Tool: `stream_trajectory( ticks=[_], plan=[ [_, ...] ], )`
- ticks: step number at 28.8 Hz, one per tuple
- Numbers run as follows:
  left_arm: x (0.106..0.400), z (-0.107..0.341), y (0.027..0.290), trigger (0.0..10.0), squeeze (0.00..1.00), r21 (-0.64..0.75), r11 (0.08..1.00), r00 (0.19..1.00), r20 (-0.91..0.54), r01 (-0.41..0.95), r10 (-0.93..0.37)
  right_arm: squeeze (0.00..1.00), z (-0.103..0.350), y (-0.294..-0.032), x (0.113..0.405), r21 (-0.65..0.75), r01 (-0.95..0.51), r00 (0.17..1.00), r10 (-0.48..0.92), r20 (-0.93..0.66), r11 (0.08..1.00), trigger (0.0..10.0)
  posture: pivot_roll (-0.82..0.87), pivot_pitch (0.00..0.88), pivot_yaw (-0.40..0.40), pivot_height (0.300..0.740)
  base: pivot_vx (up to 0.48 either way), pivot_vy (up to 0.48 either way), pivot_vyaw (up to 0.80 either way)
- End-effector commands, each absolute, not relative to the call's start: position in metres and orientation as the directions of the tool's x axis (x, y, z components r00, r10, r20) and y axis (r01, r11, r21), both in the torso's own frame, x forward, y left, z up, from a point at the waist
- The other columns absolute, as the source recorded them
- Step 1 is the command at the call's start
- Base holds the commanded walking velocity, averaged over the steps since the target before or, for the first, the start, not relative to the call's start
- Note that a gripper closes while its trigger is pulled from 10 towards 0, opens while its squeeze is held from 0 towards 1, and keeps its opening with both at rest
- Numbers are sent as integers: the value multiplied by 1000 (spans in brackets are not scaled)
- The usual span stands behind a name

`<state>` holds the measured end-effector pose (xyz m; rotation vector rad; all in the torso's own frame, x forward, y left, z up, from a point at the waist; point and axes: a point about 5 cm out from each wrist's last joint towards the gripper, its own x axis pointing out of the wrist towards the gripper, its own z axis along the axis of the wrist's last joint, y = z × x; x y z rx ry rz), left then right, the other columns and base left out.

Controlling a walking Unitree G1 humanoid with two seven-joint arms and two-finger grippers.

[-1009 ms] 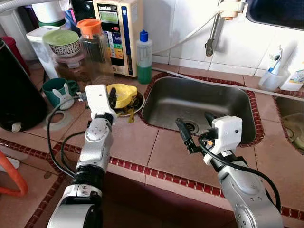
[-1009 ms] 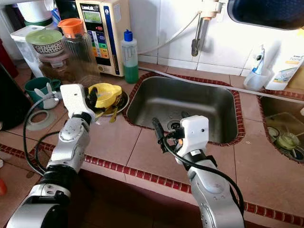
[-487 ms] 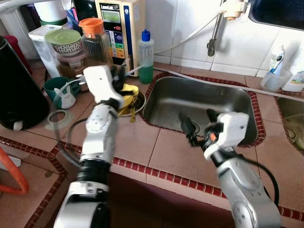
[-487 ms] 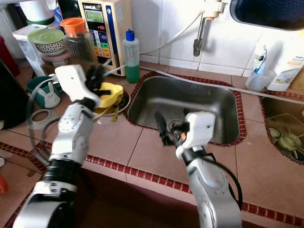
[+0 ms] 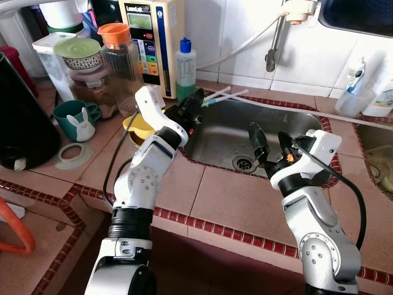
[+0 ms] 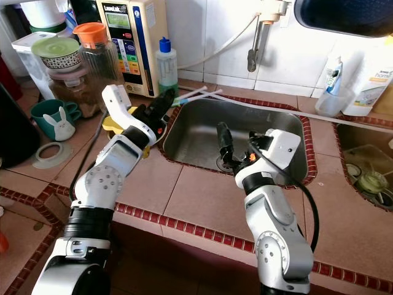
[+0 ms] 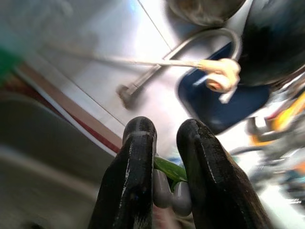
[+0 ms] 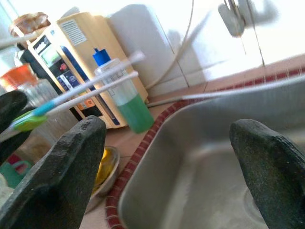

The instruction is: Kitchen organization

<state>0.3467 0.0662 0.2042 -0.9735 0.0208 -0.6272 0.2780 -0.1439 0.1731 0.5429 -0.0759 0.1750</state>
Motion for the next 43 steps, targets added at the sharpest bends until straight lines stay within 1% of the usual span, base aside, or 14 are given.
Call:
stream_trajectory(
  ticks=[1, 3, 8, 10, 11, 12, 19, 29, 31, 33, 34, 37, 41, 43],
  plan=[
    [335, 200, 43, 10000, 0, -848, 255, 791, 268, 465, -550, 0, 177, -136, 285, 622, -188, 982, 135, 132, 760, 10000, 3, 0, 18, 740, 0, 0, 0],
    [331, 196, 43, 10000, 0, -828, 277, 773, 263, 488, -577, 0, 177, -135, 288, 665, -193, 981, 137, 136, 722, 10000, 6, 0, 15, 740, 0, 0, 0],
    [317, 193, 39, 10000, 0, -690, 382, 712, 278, 615, -644, 0, 182, -131, 298, 741, -197, 980, 141, 138, 642, 10000, 13, 0, 6, 740, 0, 0, 0],
    [314, 193, 38, 10000, 0, -610, 434, 694, 285, 663, -661, 0, 185, -129, 301, 763, -199, 980, 150, 134, 615, 10000, 13, 0, 3, 740, 0, 0, 0],
    [312, 192, 38, 10000, 0, -535, 480, 683, 285, 695, -672, 0, 187, -127, 303, 770, -202, 978, 162, 130, 605, 10000, 13, 0, 3, 740, 0, 0, 0],
    [310, 192, 37, 10000, 0, -490, 514, 688, 293, 704, -664, 0, 191, -123, 306, 783, -214, 974, 186, 128, 584, 10000, 11, 0, 0, 740, 0, 0, 0],
    [318, 209, 50, 10000, 0, -410, 624, 746, 377, 665, -548, 0, 187, -123, 307, 821, -158, 982, 174, 73, 548, 10000, 12, 0, -7, 740, 0, 0, 0],
    [316, 210, 46, 10000, 0, -373, 631, 731, 415, 680, -542, 0, 191, -120, 311, 855, -151, 982, 177, 71, 497, 10000, 9, 0, -3, 740, 0, 0, 0],
    [315, 209, 44, 10000, 0, -365, 631, 726, 419, 685, -545, 0, 193, -116, 313, 893, -146, 982, 174, 78, 426, 10000, 7, 0, -2, 740, 0, 0, 0],
    [315, 208, 43, 10000, 0, -363, 631, 725, 419, 686, -546, 0, 194, -116, 313, 900, -147, 981, 174, 81, 410, 10000, 7, 0, -2, 740, 0, 0, 0],
    [314, 208, 42, 10000, 0, -361, 631, 724, 420, 687, -547, 0, 195, -114, 314, 913, -153, 980, 179, 89, 379, 10000, 4, 0, -2, 740, 0, 0, 0],
    [314, 207, 40, 10000, 0, -351, 641, 726, 424, 682, -541, 0, 208, -110, 312, 945, -234, 962, 192, 192, 227, 10000, 2, 0, -2, 740, 0, 0, 0],
    [314, 207, 39, 10000, 0, -347, 645, 727, 424, 681, -540, 0, 208, -109, 311, 951, -232, 961, 200, 191, 204, 10000, 1, 0, -1, 740, 0, 0, 0],
    [315, 207, 39, 10000, 0, -341, 652, 730, 421, 678, -539, 0, 211, -109, 310, 956, -246, 957, 198, 213, 159, 10000, 3, 0, 1, 740, 0, 0, 0]
  ],
)
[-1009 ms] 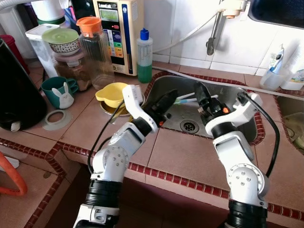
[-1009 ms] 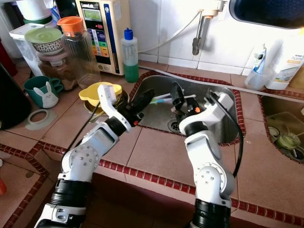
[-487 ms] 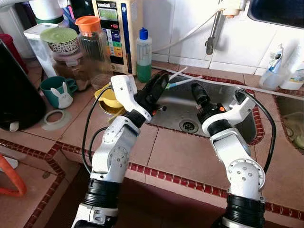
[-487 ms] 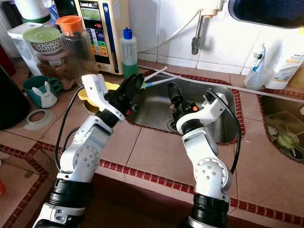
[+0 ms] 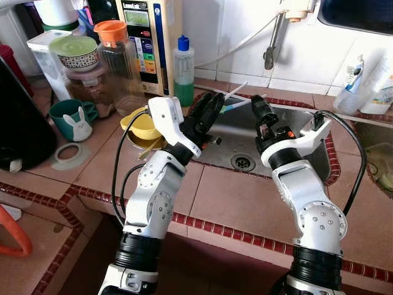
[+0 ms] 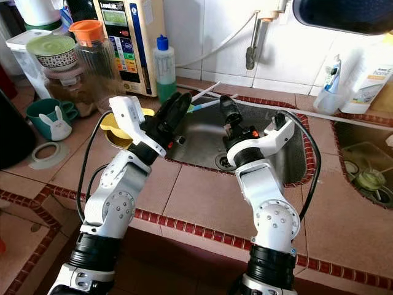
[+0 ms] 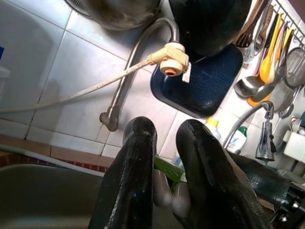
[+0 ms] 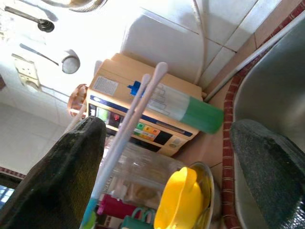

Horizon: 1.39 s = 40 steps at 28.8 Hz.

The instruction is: Kitchen organization

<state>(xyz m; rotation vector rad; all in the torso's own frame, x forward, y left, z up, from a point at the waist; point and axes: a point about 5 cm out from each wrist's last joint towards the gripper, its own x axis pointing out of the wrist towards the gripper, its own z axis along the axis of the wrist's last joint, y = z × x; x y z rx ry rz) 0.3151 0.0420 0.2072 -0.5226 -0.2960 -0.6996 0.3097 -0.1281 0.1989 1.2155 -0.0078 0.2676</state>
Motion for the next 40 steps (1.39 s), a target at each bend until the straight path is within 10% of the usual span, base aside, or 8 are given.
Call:
stream_trajectory(
  ticks=[1, 15, 16, 18, 19, 40],
  plan=[
    [315, 207, 39, 10000, 0, -341, 652, 730, 421, 678, -539, 0, 211, -109, 310, 956, -246, 957, 198, 213, 159, 10000, 3, 0, 1, 740, 0, 0, 0],
    [308, 211, 24, 10000, 0, -324, 613, 688, 448, 720, -571, 0, 202, -89, 314, 974, -194, 938, 312, 150, 113, 10000, 4, 0, -3, 740, 0, 0, 0],
    [307, 210, 23, 10000, 0, -324, 609, 684, 449, 724, -574, 0, 203, -88, 315, 972, -208, 935, 316, 163, 113, 7843, 4, 0, -4, 740, 0, 0, 0],
    [306, 210, 22, 10000, 0, -325, 607, 683, 449, 725, -575, 0, 205, -87, 316, 970, -216, 932, 318, 172, 110, 7843, 5, 0, -5, 740, 0, 0, 0],
    [304, 209, 21, 10000, 0, -325, 603, 680, 449, 728, -579, 0, 206, -88, 317, 969, -224, 934, 308, 183, 105, 0, 6, 0, -5, 740, 0, 0, 0],
    [298, 204, 14, 10000, 0, -328, 586, 668, 441, 741, -599, 0, 221, -82, 326, 971, -234, 934, 290, 208, 58, 0, -2, 0, -6, 740, 0, 0, 0]
  ],
)
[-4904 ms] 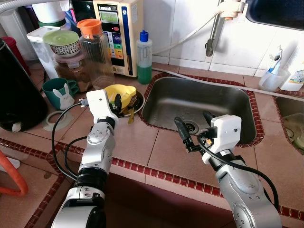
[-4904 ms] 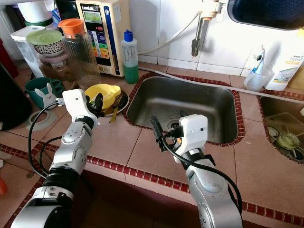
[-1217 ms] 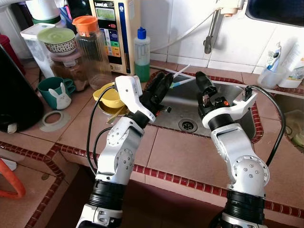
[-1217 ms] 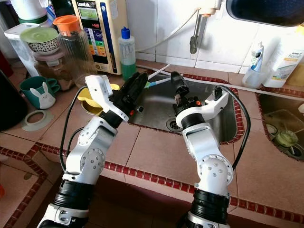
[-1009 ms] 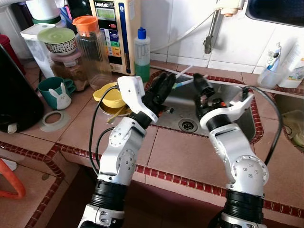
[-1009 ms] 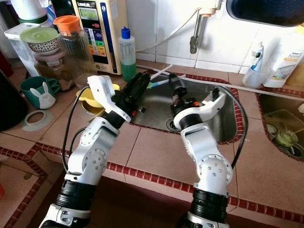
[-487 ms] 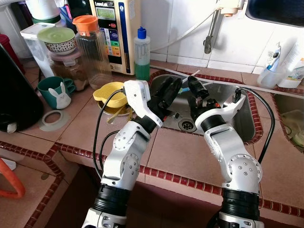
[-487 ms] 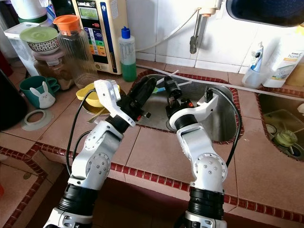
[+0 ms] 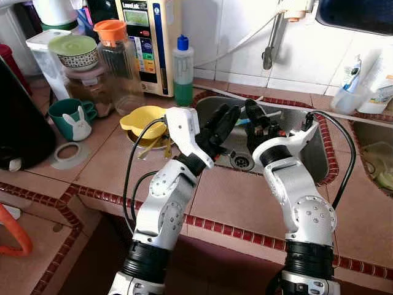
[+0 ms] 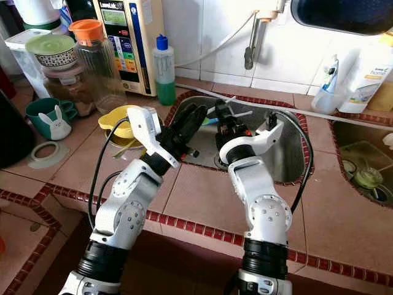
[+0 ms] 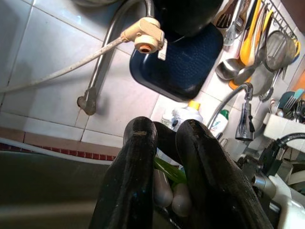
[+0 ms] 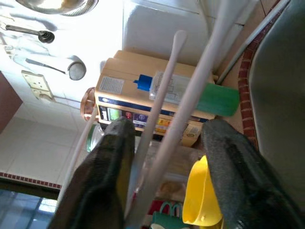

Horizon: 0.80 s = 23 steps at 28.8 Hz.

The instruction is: Kitchen organization

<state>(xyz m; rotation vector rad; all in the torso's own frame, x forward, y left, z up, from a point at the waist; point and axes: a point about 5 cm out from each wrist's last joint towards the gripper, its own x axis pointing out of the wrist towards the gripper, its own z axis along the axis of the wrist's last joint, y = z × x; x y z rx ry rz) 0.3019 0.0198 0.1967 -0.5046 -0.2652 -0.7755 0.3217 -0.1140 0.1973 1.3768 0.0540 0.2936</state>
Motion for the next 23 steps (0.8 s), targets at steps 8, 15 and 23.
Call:
stream_trajectory(
  ticks=[8, 15, 23],
  plan=[
    [298, 203, 15, 10000, 0, -328, 588, 670, 439, 739, -598, 0, 220, -83, 326, 972, -226, 938, 283, 200, 62, 0, -3, 0, -5, 740, 0, 0, 0],
    [298, 202, 14, 10000, 0, -324, 589, 669, 435, 740, -602, 0, 220, -85, 327, 973, -220, 943, 270, 193, 71, 0, -7, 0, -1, 740, 0, 0, 0],
    [297, 201, 13, 10000, 0, -317, 586, 664, 433, 745, -610, 0, 219, -86, 327, 974, -213, 947, 261, 186, 80, 0, -6, 0, -3, 740, 0, 0, 0]
  ],
)
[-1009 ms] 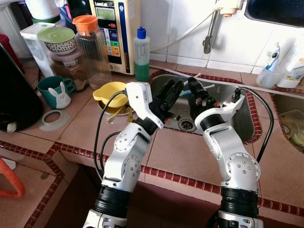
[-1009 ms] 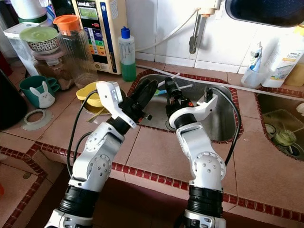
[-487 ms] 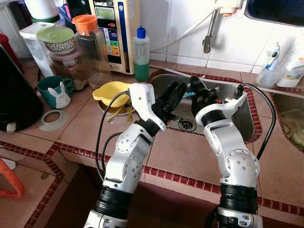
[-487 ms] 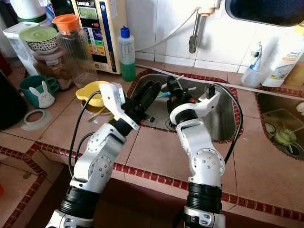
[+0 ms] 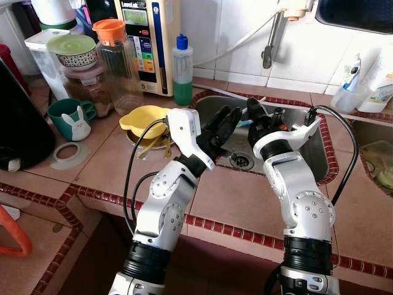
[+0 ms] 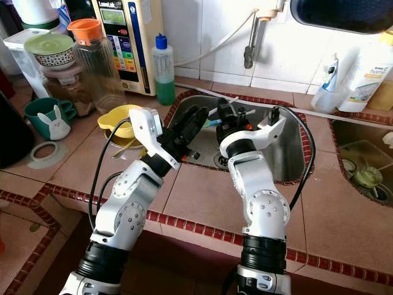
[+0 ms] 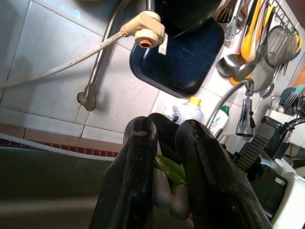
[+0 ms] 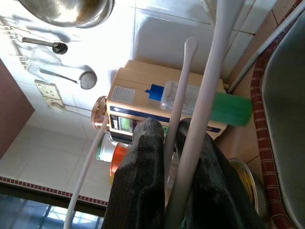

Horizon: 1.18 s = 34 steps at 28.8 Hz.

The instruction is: Kitchen organization

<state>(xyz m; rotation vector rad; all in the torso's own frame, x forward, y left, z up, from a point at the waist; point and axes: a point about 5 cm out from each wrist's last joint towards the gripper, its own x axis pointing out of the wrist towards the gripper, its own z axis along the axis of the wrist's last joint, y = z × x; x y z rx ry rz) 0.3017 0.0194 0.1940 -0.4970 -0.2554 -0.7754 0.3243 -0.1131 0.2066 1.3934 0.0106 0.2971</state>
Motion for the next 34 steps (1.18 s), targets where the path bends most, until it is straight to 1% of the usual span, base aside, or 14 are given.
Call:
stream_trajectory(
  ticks=[1, 4, 5, 6, 7, 18, 22, 25, 27, 30, 31, 32, 33, 34],
  plan=[
    [297, 201, 13, 10000, 0, -316, 587, 664, 432, 745, -611, 0, 219, -86, 327, 974, -211, 948, 259, 184, 82, 0, -6, 0, -3, 740, 0, 0, 0],
    [297, 199, 13, 10000, 0, -316, 587, 665, 427, 745, -613, 0, 219, -86, 327, 975, -208, 949, 257, 180, 84, 0, -6, 0, -4, 740, 0, 0, 0],
    [297, 199, 13, 10000, 129, -328, 582, 667, 423, 744, -614, 0, 219, -86, 327, 975, -207, 950, 256, 179, 85, 0, -6, 0, -4, 740, 0, 0, 0],
    [297, 198, 13, 10000, 129, -336, 578, 668, 421, 743, -613, 0, 219, -86, 327, 975, -206, 950, 255, 179, 85, 0, -6, 0, -4, 740, 0, 0, 0],
    [297, 198, 14, 10000, 1000, -342, 577, 670, 421, 742, -612, 0, 219, -86, 328, 975, -206, 950, 254, 179, 86, 0, -8, 0, -3, 740, 0, 0, 0],
    [296, 196, 13, 10000, 1000, -335, 574, 664, 416, 747, -621, 0, 216, -88, 328, 975, -196, 955, 245, 167, 100, 0, -6, 0, -4, 740, 0, 0, 0],
    [296, 196, 19, 10000, 1000, -329, 588, 672, 412, 739, -615, 0, 215, -94, 330, 948, -182, 973, 186, 136, 262, 0, -6, 0, -2, 740, 0, 0, 0],
    [298, 190, 29, 10000, 1000, -322, 610, 689, 392, 724, -610, 0, 215, -97, 331, 929, -182, 976, 172, 132, 323, 0, -2, 0, -2, 740, 0, 0, 0],
    [299, 185, 37, 10000, 1000, -305, 631, 699, 369, 714, -613, 0, 209, -104, 335, 886, -160, 984, 144, 106, 436, 0, 5, 0, -3, 740, 0, 0, 0],
    [299, 181, 42, 10000, 1000, -290, 644, 705, 353, 707, -615, 0, 203, -109, 339, 848, -150, 987, 130, 97, 508, 0, 5, 0, -1, 740, 0, 0, 0],
    [299, 180, 44, 10000, 1000, -284, 649, 706, 345, 706, -618, 0, 199, -117, 344, 749, -157, 987, 118, 106, 643, 0, 5, 0, 0, 740, 0, 0, 0],
    [299, 180, 44, 10000, 1000, -284, 649, 706, 345, 706, -618, 0, 199, -117, 344, 749, -157, 987, 118, 106, 643, 0, 5, 0, 0, 740, 0, 0, 0],
    [298, 179, 44, 10000, 1000, -281, 650, 706, 343, 706, -619, 0, 197, -122, 347, 681, -165, 986, 113, 120, 714, 0, 4, 0, 0, 740, 0, 0, 0],
    [298, 179, 44, 10000, 1000, -279, 650, 705, 342, 707, -621, 0, 197, -123, 348, 648, -180, 984, 121, 134, 740, 0, 4, 0, 0, 740, 0, 0, 0]
  ],
)
